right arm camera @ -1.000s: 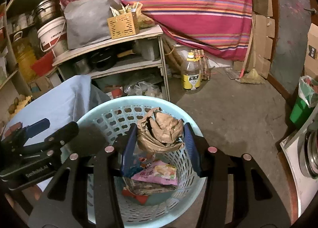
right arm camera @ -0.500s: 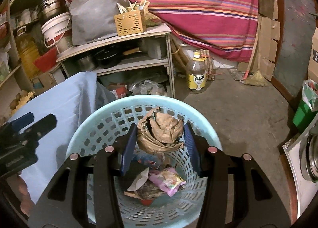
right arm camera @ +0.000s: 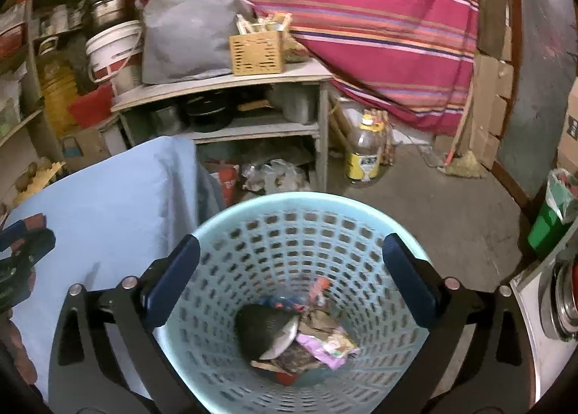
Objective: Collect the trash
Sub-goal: 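Move both tools back over the table toward the orange snack bag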
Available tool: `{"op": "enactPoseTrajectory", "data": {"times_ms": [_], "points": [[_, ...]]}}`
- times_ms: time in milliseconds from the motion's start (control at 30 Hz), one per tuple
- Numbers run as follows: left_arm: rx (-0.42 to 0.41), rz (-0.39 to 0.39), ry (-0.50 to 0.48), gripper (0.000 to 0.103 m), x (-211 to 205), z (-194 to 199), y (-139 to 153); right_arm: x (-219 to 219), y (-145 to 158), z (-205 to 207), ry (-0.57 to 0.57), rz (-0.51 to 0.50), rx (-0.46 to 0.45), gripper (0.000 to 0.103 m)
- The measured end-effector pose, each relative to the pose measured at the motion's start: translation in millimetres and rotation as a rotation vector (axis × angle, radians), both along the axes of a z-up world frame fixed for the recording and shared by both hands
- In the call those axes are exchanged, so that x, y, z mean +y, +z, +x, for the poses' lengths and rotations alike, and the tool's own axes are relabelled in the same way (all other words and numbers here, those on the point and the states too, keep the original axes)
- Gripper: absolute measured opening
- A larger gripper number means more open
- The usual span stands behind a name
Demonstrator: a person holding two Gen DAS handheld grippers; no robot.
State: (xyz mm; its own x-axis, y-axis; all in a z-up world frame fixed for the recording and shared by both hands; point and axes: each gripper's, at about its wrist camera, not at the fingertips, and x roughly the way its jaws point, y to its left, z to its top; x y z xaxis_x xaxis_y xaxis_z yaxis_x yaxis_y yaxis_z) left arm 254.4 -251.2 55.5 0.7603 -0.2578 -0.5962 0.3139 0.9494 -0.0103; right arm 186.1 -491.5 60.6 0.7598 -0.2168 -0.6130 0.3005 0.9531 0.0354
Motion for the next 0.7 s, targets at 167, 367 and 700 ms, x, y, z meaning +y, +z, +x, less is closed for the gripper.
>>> {"op": "enactPoseTrajectory", "data": {"times_ms": [167,367,700], "points": [[0.039,0.029,0.066,0.092,67,3,-22,38,2,12,0.040,-0.004,-0.002,0.098],[0.106,0.068,0.173,0.092,145,13,-51,75,2,26,0.102,0.101,-0.025,0.099],[0.163,0.104,0.179,0.092,184,20,-78,126,-12,60,0.162,0.124,0.020,0.098]]}}
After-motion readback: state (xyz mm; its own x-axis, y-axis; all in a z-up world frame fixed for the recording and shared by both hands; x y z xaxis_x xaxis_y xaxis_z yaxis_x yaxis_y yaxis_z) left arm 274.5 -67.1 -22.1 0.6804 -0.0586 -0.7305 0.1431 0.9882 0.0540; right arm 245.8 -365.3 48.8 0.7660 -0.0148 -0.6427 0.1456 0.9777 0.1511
